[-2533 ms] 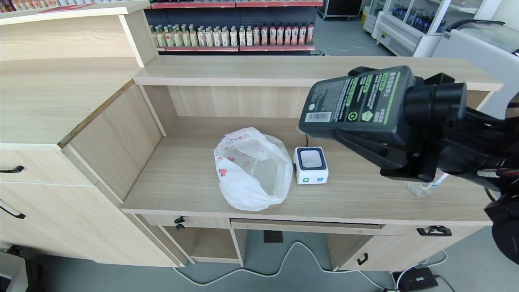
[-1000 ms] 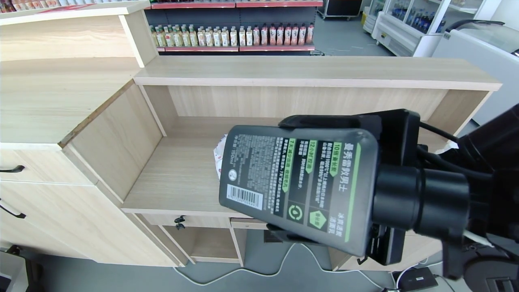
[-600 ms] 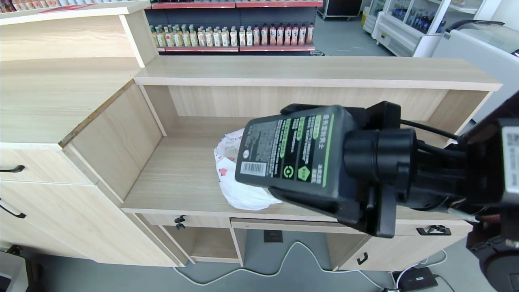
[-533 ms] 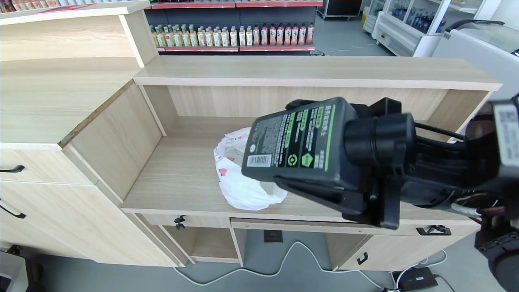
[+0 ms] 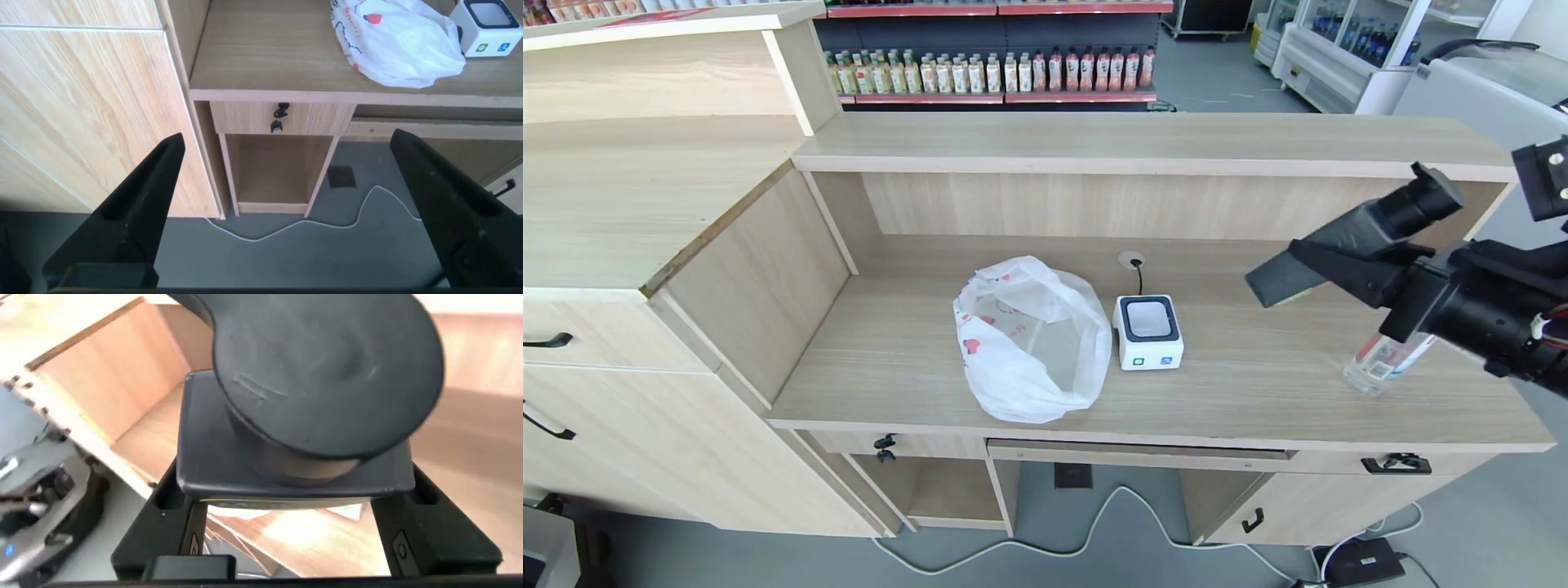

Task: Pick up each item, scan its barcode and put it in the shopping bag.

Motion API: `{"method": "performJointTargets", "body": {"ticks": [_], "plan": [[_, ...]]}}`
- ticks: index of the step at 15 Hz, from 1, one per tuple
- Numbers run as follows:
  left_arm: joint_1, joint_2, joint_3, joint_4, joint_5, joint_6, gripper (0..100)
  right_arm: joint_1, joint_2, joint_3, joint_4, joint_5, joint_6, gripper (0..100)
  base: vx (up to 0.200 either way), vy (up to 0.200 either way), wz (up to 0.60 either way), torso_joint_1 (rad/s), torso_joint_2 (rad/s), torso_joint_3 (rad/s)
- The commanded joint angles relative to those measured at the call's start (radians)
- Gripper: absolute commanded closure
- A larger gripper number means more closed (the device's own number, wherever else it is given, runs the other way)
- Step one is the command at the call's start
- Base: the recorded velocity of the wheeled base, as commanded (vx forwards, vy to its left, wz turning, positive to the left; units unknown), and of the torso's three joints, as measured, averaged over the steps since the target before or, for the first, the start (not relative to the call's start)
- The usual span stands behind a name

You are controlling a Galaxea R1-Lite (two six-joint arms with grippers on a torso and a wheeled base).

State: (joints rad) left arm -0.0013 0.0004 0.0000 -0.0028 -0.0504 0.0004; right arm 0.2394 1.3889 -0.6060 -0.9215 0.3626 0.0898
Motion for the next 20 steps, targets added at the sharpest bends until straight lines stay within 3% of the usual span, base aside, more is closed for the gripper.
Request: {"method": "performJointTargets", "body": {"ticks": [1,6,11,15,20], "plan": [[0.000,0.000,0.000,0.000,0.000,0.001,0,-0.143,-0.027,0.040,0.064,-0.027,0.082,100,0.000,0.000,0.00,0.000,0.00,0.000],[0.001,0.000,0.000,0.000,0.000,0.001,0,-0.290,-0.025,0.069,0.188,-0.047,0.062,100,0.000,0.000,0.00,0.000,0.00,0.000],[0.000,0.000,0.000,0.000,0.000,0.000,0,-0.345,-0.019,0.066,0.340,-0.382,-0.174,100,0.000,0.000,0.00,0.000,0.00,0.000],[0.001,0.000,0.000,0.000,0.000,0.000,0,-0.345,-0.021,0.060,0.343,-0.401,-0.180,100,0.000,0.000,0.00,0.000,0.00,0.000],[0.001,0.000,0.000,0.000,0.001,0.000,0,-0.327,-0.011,0.031,0.340,-0.399,-0.180,100,0.000,0.000,0.60,0.002,0.00,0.003]]}}
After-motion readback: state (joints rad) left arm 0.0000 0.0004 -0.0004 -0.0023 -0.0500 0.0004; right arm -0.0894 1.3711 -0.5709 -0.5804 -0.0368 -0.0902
